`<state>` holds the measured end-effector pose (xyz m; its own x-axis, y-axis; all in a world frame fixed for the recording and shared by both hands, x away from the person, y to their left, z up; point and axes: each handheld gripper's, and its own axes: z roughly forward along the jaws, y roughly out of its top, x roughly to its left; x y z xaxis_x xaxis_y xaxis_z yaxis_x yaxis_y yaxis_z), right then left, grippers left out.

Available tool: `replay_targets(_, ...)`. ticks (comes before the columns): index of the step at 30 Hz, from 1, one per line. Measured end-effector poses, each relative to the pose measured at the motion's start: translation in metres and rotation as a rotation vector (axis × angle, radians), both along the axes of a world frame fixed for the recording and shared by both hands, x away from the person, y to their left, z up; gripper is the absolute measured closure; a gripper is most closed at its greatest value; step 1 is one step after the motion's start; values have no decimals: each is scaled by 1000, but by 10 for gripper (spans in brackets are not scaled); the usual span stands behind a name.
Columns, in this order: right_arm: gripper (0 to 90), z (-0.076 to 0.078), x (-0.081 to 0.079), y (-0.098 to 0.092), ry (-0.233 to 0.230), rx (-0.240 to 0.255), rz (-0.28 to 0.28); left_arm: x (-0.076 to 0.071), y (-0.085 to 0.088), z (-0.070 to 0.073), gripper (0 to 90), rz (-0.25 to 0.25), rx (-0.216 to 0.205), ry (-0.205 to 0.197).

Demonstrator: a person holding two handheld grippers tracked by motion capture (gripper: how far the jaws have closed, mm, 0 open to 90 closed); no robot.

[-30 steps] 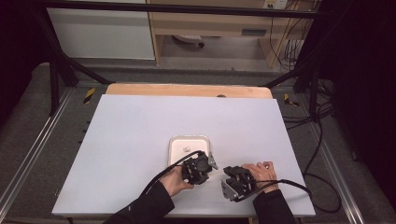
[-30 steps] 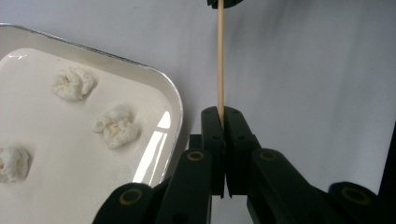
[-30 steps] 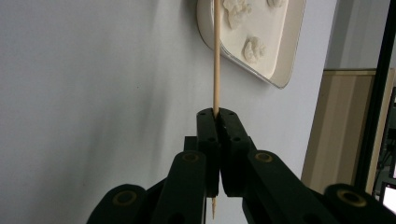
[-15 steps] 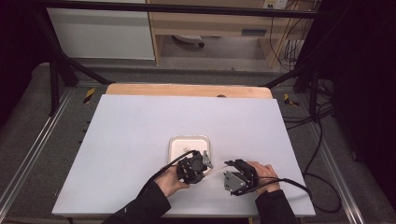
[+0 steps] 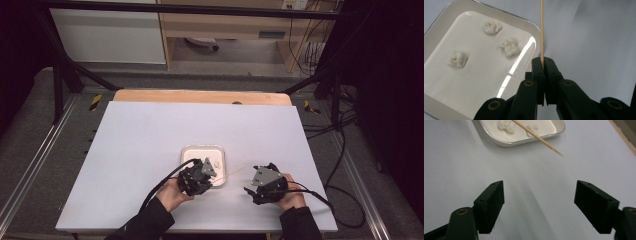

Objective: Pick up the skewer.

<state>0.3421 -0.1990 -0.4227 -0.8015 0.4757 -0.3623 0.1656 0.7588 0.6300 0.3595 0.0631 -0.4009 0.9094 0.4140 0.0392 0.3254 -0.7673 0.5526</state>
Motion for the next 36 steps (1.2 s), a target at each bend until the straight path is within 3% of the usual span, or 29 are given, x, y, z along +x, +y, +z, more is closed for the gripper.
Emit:
replay_targets(5,157,-3,1,-8,52,70,-76,-2,16,-1,881,37,-58,-1)
replay_targets(12,134,-5,1,-15,124,176,-126,-5,41,-4,882,90,-122,-27)
replay_targets(19,83,-4,4,-15,217,228,-207,-11,66,-7,881,155,-177,-63)
replay_targets(24,76,-6,4,-13,235,249,-206,-17,83,-11,881,200,-213,-85)
replay_targets(33,64,-3,11,-11,293,357,-206,-25,106,-18,881,256,-263,-96)
replay_targets(36,63,0,13,-8,278,374,-208,-27,113,-20,881,276,-281,-92)
